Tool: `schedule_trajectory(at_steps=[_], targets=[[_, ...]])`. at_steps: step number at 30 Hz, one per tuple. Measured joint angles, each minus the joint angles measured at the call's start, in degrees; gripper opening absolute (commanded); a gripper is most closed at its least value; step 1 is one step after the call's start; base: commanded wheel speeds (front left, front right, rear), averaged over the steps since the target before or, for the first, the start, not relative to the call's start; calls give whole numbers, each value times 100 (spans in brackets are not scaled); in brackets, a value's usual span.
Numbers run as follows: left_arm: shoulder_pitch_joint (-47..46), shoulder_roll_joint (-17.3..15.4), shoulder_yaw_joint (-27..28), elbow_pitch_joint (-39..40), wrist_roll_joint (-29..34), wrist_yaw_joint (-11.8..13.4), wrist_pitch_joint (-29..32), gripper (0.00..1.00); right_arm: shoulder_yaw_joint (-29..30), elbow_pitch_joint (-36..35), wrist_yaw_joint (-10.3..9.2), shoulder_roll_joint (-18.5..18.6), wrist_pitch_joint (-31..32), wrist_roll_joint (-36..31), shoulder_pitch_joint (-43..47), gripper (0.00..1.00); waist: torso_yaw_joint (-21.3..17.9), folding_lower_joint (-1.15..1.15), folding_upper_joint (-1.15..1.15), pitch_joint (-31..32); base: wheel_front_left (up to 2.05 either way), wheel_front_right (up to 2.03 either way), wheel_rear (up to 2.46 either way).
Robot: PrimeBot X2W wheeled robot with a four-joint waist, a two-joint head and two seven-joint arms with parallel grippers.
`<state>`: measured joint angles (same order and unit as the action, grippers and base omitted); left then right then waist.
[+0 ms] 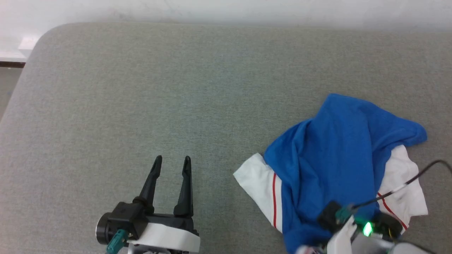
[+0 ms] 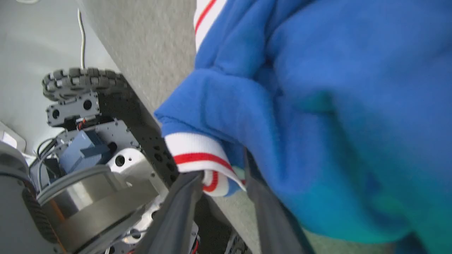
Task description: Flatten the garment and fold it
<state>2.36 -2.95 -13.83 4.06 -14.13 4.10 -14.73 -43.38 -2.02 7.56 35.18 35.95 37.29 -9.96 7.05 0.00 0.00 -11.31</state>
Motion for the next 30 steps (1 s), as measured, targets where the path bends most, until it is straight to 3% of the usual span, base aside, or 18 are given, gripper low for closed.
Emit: schedule_trajectory(at_steps=[6,13,20,23,30], targets=[[1,0,51,-48,0,-1,-1,100,955,-379,0,-636,-1098,-48,-42,100,-104,0,0,88,0,0,0],[24,1,69,-54,2,-2,0,100,2835,-947,-2,-1561,-1876,-302,537,100,-198,0,0,258,0,0,0],[251,1,223,83,65,-11,0,100,4777,-1377,-3,-2792,-3286,-2334,1592,100,-326,0,0,301,0,0,0],[397,1,272,112,141,-11,0,100,5088,-1294,-2,-3177,-3699,-2579,2117,100,-397,0,0,305,0,0,0],[457,-70,160,-15,442,-116,4,100,5107,-1016,-2,-3209,-4019,-2409,2312,100,-619,0,0,288,0,0,0]])
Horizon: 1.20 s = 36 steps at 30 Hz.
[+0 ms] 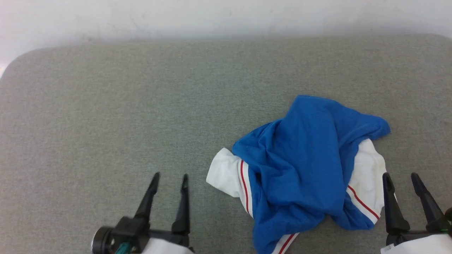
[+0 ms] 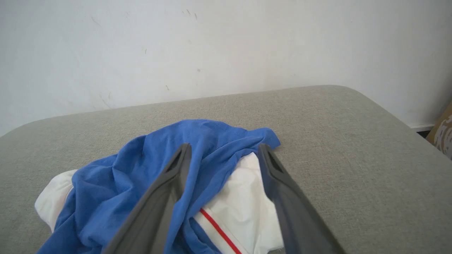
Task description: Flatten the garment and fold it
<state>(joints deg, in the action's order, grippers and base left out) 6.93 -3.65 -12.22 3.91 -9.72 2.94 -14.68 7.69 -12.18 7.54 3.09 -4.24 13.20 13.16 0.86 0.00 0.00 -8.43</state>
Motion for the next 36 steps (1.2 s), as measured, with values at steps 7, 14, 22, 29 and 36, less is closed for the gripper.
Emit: schedule_trajectory(at_steps=[7,14,22,29,36], targets=[[-1006,-358,-517,-641,127,-628,1669,100,26,-54,0,-1,70,-11,-250,100,-24,0,0,-60,0,0,0],[-1885,-644,-882,-1200,108,-902,3176,100,-73,-73,0,-2,177,-19,-279,100,-62,1,0,-176,0,0,0],[-2309,-780,-1160,-1655,-123,-956,3839,100,-102,-15,0,-2,218,-18,-389,100,-222,1,0,-373,0,0,0],[-2703,-744,-1181,-2064,-286,-994,4480,100,-120,16,0,-2,218,-8,-510,100,-358,0,0,-564,0,0,0],[-2872,-615,-1224,-2123,-817,-994,5148,0,-172,144,0,-3,215,14,-597,100,-422,0,0,-634,0,0,0]])
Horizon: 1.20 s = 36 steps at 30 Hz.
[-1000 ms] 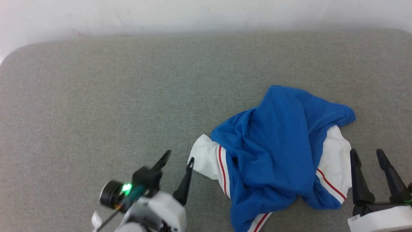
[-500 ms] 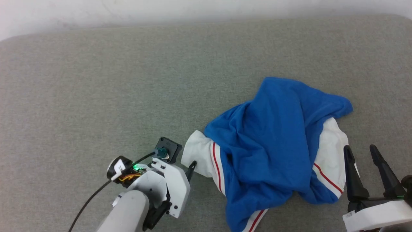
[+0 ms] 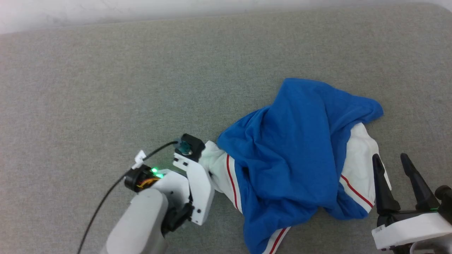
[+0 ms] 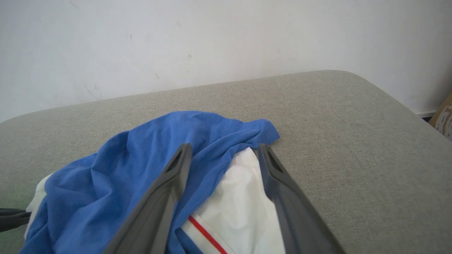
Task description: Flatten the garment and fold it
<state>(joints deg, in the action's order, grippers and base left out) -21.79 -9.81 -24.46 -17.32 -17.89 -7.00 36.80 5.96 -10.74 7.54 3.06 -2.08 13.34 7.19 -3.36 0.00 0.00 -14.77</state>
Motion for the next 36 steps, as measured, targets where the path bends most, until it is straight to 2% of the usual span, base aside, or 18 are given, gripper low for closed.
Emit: schedule_trajectory(at_steps=[3,6,9,13,20,23,25,26,27,28,32,36], targets=[[57,54,-22,0,-56,0,-196,0,1,70,0,1,-3,22,-9,100,15,0,0,35,0,0,0],[202,57,64,40,12,160,-854,0,8,81,0,1,-4,25,-12,100,52,1,0,84,0,0,0],[322,114,374,240,8,517,-1527,0,-5,75,0,1,-2,25,-13,100,95,2,0,126,0,0,0],[587,-12,991,1014,-102,961,-2086,0,-18,66,0,0,3,24,-11,100,176,1,0,156,0,0,0],[2449,-175,1803,2473,-328,1822,-2210,0,21,48,0,0,49,20,10,100,412,1,0,130,0,0,0],[3149,-114,1989,2541,-481,2030,-2212,0,31,38,0,0,85,-18,12,100,553,1,0,112,0,0,0],[3364,-56,2005,2373,-536,2071,-2275,0,12,38,0,0,111,-30,9,100,655,1,0,103,0,0,0],[3389,-29,1979,2273,-537,2067,-2337,37,-21,38,0,0,148,-46,7,100,707,1,0,101,0,0,0],[3375,46,1973,2203,-587,2060,-2425,91,-53,38,0,0,160,-69,8,100,757,1,0,101,0,0,0],[3339,137,1960,2153,-646,2040,-2525,100,-80,35,0,-3,167,-82,5,100,805,1,0,103,0,0,0],[3100,255,1878,2152,-735,1859,-2789,100,-81,34,0,-3,214,-91,-3,100,948,1,0,145,0,0,0],[2921,92,1884,2993,-645,1812,-2839,100,-102,24,0,-4,258,-126,-1,100,959,0,0,212,0,0,0]])
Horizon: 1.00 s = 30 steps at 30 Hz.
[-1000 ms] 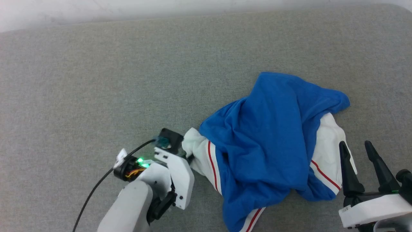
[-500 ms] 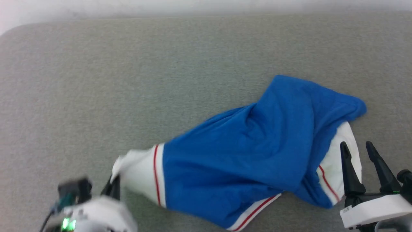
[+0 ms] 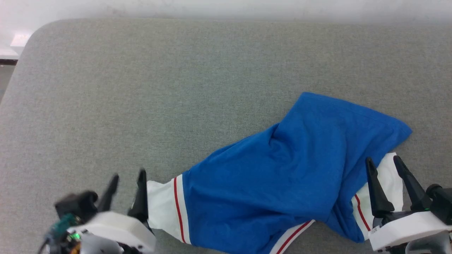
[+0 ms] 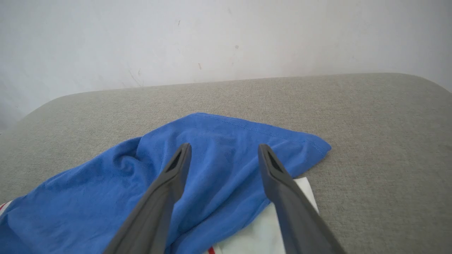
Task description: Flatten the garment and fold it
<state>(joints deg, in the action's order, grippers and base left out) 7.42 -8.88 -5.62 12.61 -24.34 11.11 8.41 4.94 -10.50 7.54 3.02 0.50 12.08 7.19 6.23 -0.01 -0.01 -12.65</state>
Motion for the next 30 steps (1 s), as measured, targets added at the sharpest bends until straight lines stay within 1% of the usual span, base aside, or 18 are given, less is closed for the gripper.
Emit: schedule_trajectory(at_steps=[2,5,7,9,10,12,15,17,21,27,29,30], targets=[[-144,-189,-10,535,156,-18,68,100,10,-5,0,2,0,1,0,100,-34,0,0,-1,0,0,0],[-578,-471,-222,1072,452,-174,366,100,-3,4,0,1,-2,10,-1,100,-105,0,0,-45,0,0,0],[-1044,-536,-545,1101,587,-352,601,100,-23,15,0,2,-4,18,-13,100,-158,1,0,-90,0,0,0],[-1532,-608,-960,938,845,-582,896,100,-41,21,0,2,-11,18,-36,100,-227,1,0,-134,0,0,0],[-1775,-571,-1146,798,882,-676,1002,100,-47,16,0,1,-15,18,-72,100,-264,1,0,-156,0,0,0],[-2254,-506,-1547,389,972,-958,1218,100,-48,3,0,1,-52,18,-171,100,-346,1,0,-208,0,0,0],[-2860,-396,-2016,-415,1117,-1338,1484,100,-37,-35,0,1,-56,15,-258,100,-473,1,0,-298,0,0,0],[-3115,-304,-2286,-950,1125,-1513,1610,100,-30,-54,0,1,-55,15,-265,100,-561,1,0,-359,0,0,0],[-3403,-146,-2554,-1912,1065,-1663,1680,100,-23,-45,0,1,-55,16,-288,100,-744,1,0,-470,0,0,0],[-3735,-44,-2675,-3169,1021,-1713,1500,100,-41,3,0,2,-60,25,-319,100,-954,1,0,-607,0,0,0],[-3929,-20,-2705,-3427,1068,-1714,1370,12,-59,-5,0,1,-58,25,-336,100,-1008,1,0,-624,0,0,0],[-4012,7,-2703,-3527,1058,-1718,1307,0,-53,-15,0,1,-58,25,-338,100,-1029,1,0,-626,0,0,0]])
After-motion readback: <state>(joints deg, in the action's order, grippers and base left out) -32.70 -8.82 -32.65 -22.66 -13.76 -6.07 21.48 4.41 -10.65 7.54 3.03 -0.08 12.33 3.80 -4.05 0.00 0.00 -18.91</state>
